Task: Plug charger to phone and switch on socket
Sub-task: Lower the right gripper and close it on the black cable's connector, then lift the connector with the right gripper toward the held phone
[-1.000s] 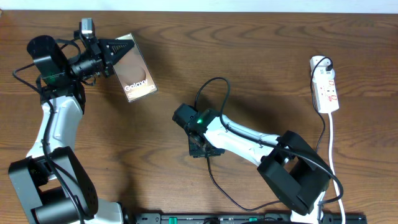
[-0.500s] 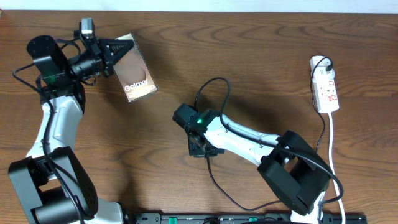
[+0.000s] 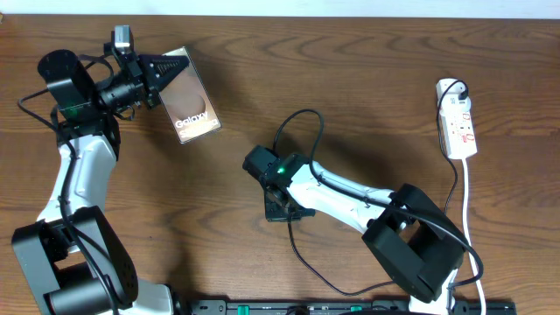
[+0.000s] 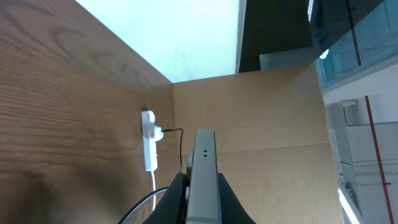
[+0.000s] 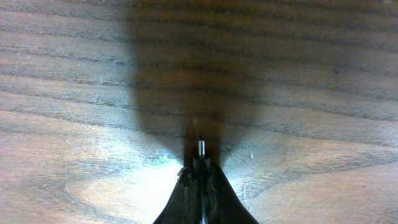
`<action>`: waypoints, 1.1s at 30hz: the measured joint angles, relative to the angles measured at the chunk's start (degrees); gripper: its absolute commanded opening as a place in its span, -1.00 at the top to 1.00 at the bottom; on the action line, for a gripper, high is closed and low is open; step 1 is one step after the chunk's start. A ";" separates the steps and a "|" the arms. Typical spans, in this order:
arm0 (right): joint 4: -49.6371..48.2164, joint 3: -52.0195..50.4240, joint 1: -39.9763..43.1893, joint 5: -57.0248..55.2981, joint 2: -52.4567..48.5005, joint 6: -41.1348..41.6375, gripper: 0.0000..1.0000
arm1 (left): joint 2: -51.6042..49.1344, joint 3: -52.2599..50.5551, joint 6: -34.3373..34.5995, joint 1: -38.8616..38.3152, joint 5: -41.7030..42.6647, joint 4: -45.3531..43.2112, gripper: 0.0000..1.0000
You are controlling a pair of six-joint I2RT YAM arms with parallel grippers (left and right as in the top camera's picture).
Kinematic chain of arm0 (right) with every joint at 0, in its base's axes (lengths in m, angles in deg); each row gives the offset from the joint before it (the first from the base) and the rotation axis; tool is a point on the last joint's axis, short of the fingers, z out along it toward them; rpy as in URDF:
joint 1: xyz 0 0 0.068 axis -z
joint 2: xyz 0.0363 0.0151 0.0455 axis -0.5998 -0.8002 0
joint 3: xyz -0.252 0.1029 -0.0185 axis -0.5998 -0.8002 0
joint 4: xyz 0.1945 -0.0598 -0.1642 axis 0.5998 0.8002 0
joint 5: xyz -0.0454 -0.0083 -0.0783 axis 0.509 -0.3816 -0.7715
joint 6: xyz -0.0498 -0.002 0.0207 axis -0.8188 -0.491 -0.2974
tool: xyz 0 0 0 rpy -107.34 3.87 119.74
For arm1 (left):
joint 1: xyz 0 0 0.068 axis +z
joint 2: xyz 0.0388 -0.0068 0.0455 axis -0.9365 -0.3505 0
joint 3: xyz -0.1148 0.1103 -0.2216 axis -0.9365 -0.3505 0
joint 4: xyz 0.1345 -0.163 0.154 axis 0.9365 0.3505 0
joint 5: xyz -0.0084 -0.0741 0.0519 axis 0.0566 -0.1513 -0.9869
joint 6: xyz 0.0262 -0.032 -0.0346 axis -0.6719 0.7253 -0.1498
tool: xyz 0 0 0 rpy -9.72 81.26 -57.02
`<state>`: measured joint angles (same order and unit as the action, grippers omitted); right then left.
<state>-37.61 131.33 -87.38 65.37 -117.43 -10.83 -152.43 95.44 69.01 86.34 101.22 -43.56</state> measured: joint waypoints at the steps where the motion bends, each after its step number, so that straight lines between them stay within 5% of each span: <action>1: 0.00 0.00 0.02 0.02 0.00 0.00 0.98 | 0.00 0.00 0.00 0.00 0.00 0.00 0.85; 9: -0.17 0.00 1.79 4.63 0.00 -1.77 0.98 | 0.00 0.00 0.00 0.00 -0.02 0.00 0.86; 16: -2.43 -0.09 11.52 17.68 -0.70 -11.72 0.99 | 0.00 0.00 0.02 0.00 -0.09 0.00 0.85; 26: -18.18 -0.37 28.59 61.37 -0.90 -36.24 0.98 | 0.00 0.00 -0.09 0.00 -0.48 -0.04 0.85; 33: -26.38 -0.37 32.24 80.52 -0.90 -42.18 0.99 | 0.00 0.00 -0.92 0.00 -1.79 -7.02 0.85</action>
<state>-63.99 130.96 -55.14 145.89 -118.33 -53.01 -152.43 95.44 68.09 86.34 99.43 -50.57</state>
